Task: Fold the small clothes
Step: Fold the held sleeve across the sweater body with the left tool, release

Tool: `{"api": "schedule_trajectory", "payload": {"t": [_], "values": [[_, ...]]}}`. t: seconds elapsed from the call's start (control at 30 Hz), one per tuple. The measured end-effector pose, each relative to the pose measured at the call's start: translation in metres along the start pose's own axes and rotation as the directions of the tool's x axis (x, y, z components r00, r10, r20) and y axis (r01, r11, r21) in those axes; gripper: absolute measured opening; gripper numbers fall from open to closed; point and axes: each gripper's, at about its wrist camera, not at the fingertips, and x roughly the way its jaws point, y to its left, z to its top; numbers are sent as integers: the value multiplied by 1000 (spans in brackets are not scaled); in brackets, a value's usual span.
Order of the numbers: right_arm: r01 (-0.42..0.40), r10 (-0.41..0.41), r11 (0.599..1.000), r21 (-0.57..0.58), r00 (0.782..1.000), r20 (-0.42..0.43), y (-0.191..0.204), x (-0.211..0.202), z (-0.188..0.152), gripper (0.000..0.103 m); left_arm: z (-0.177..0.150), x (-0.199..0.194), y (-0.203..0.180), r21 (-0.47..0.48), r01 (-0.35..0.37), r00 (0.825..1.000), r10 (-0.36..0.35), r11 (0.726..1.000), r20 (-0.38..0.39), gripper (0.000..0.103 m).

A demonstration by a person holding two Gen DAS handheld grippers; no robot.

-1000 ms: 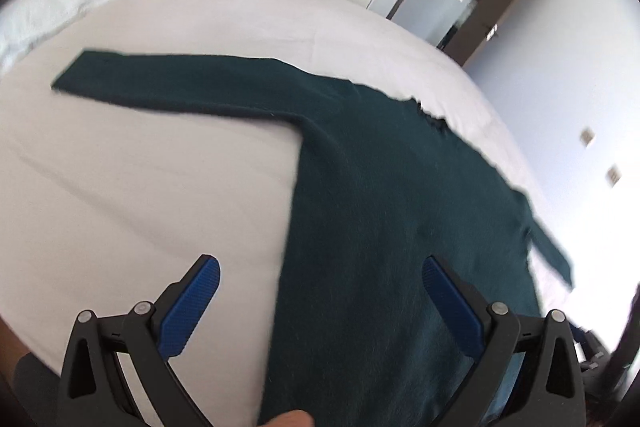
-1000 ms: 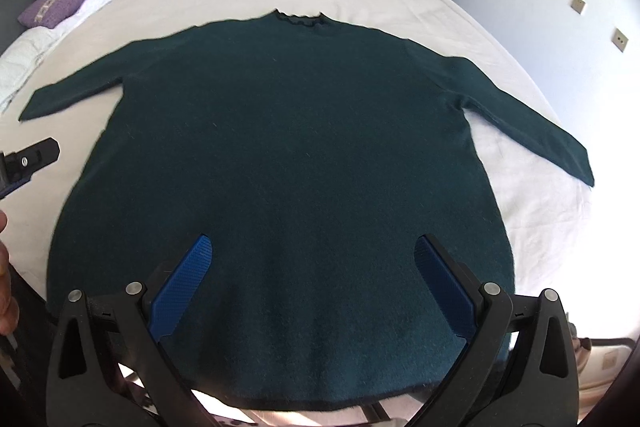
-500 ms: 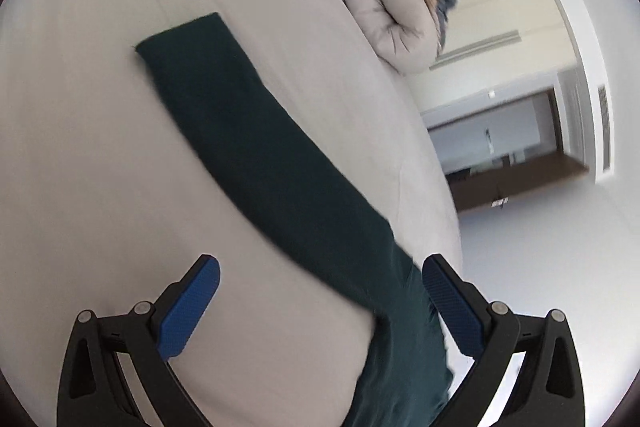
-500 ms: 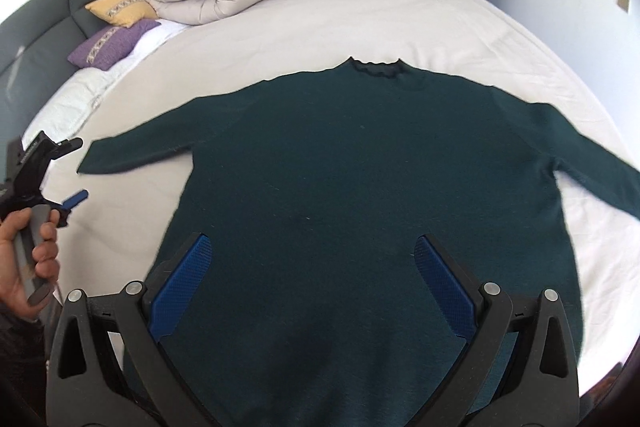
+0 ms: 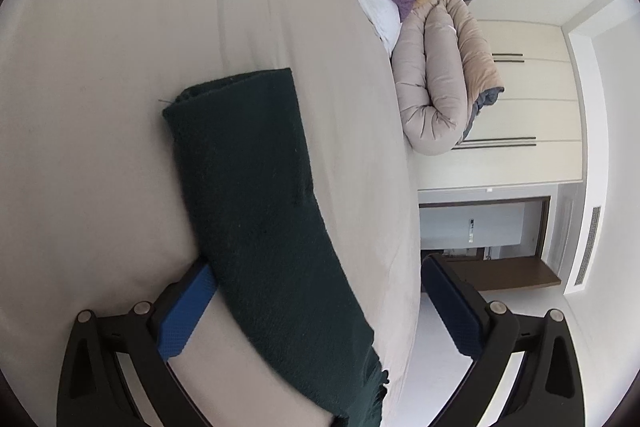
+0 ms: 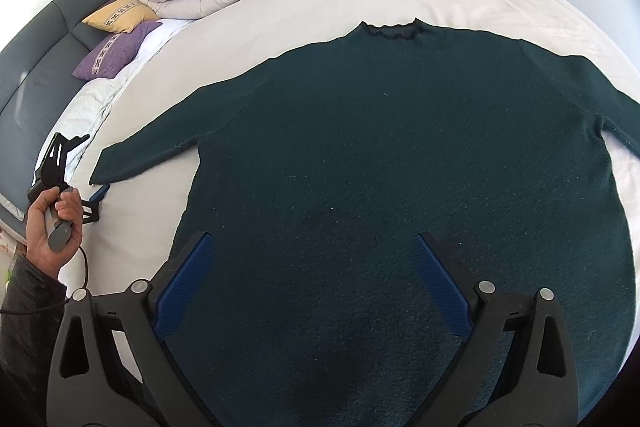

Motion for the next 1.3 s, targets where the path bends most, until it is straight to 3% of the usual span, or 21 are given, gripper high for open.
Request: {"api": "schedule_trajectory", "payload": {"t": [0.07, 0.17, 0.27, 0.33, 0.47, 0.53, 0.57, 0.63, 0.67, 0.7, 0.77, 0.8, 0.87, 0.93, 1.0, 1.03, 1.1, 1.17, 1.23, 1.27, 1.3], "values": [[0, 0, 1000, 5, 1000, 1, -2, 1, -1, 99, 7, 4, -2, -11, -3, 1000, 3, 1000, 12, 99], [0, 0, 1000, 29, 1000, 4, -7, 0, -1, 99, 12, 7, -2, -13, -17, 1000, 17, 1000, 14, 84], [-4, 4, 998, 57, 1000, 3, -14, 0, -1, 99, 15, 11, 5, -37, -25, 1000, 25, 999, 0, 50], [-6, 6, 998, 65, 1000, 4, -17, 2, -1, 99, 12, 16, 3, -4, -68, 998, 68, 998, -17, 18], [-9, 9, 997, 77, 1000, 3, -27, 5, 0, 91, -17, 26, -37, 230, -154, 986, 164, 961, -25, 5], [-26, 27, 995, 99, 1000, -10, -36, 10, 4, 84, -47, 36, -72, 413, -189, 977, 212, 891, -10, 4], [-33, 35, 993, 113, 999, -17, -41, 12, 7, 79, -66, 42, -90, 510, -209, 971, 240, 834, 6, 4], [-58, 62, 989, 134, 998, -25, -51, 17, 13, 69, -116, 55, -123, 700, -244, 956, 288, 671, 56, 4], [-72, 77, 988, 139, 997, -27, -56, 20, 18, 64, -144, 62, -135, 782, -254, 948, 307, 569, 85, 4], [-82, 87, 986, 144, 996, -29, -60, 22, 21, 61, -183, 70, -148, 871, -257, 939, 321, 417, 124, 5], [-122, 129, 978, 170, 991, -31, -70, 26, 32, 55, -249, 84, -155, 957, -249, 927, 324, 148, 191, 5], [-157, 165, 969, 193, 986, -26, -76, 29, 40, 55, -281, 90, -154, 970, -243, 919, 321, 12, 227, 5], [-209, 219, 949, 235, 975, -19, -86, 35, 54, 55, -331, 97, -142, 955, -221, 914, 301, -198, 274, 5], [-245, 259, 931, 269, 966, -19, -93, 41, 66, 55, -381, 103, -122, 868, -222, 905, 238, -444, 353, 5], [-286, 308, 911, 298, 951, -28, -98, 53, 78, 55, -410, 112, -102, 789, -189, 896, 227, -584, 382, 5], [-295, 319, 905, 308, 947, -32, -100, 56, 83, 55, -421, 116, -90, 739, -178, 888, 218, -650, 406, 5], [-320, 358, 885, 339, 932, -55, -104, 73, 92, 55, -430, 118, -75, 679, -176, 888, 183, -713, 422, 5], [-328, 378, 870, 368, 923, -72, -108, 88, 97, 55, -435, 118, -71, 638, -185, 889, 149, -748, 433, 5], [-329, 391, 859, 393, 916, -87, -114, 106, 105, 55, -433, 117, -73, 647, -184, 892, 151, -740, 426, 5], [-329, 396, 851, 408, 914, -90, -116, 115, 109, 55, -426, 118, -77, 681, -184, 891, 172, -709, 420, 7], [-327, 399, 847, 419, 912, -95, -118, 123, 113, 55, -416, 119, -82, 736, -183, 891, 206, -652, 404, 7]]}}
